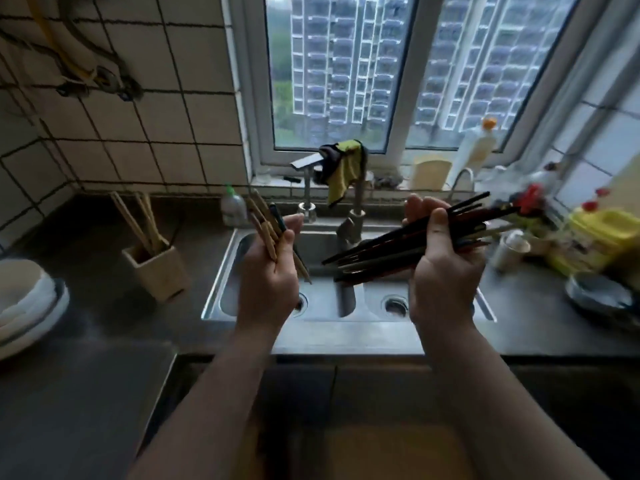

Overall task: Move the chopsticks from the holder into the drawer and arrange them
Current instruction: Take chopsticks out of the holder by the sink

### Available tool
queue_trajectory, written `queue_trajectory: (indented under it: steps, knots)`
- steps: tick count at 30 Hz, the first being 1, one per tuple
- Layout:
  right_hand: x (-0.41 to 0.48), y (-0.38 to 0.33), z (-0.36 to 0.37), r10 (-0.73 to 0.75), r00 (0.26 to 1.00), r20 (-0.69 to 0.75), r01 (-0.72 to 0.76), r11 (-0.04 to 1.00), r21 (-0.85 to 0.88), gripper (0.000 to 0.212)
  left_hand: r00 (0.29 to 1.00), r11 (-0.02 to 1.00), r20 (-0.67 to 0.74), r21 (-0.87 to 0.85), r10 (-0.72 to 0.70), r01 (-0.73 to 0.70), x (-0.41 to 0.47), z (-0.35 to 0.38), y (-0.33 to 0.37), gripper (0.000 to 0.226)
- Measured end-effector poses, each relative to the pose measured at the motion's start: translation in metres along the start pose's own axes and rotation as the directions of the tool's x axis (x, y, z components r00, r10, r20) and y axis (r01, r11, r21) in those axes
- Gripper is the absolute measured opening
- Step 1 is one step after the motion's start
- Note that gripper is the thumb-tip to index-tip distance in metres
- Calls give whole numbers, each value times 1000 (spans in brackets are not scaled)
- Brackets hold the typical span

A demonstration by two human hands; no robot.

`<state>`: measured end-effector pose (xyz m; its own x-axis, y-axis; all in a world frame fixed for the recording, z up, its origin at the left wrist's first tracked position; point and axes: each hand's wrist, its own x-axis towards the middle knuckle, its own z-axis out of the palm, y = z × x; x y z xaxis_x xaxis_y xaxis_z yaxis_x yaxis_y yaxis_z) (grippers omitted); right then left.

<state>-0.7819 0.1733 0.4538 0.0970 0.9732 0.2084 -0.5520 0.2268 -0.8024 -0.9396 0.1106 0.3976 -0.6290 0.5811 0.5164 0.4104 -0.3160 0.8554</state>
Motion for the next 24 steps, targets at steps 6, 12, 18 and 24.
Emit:
queue_trajectory:
  steps: [6,12,18,24]
  knots:
    - [-28,-55,-136,-116,977,-177,58,952,-302,19,940,991,327,-62,-93,120,-100,83,38,24]
    - [-44,-111,-242,-232,914,-332,126,942,-311,19,797,972,596,-112,-100,205,-175,171,67,21]
    - [-67,-164,-353,-373,788,-491,123,875,-468,27,613,960,786,-112,-73,257,-258,268,94,23]
    - [-87,-214,-466,-448,632,-632,45,836,-547,26,363,950,932,-120,8,287,-346,370,124,25]
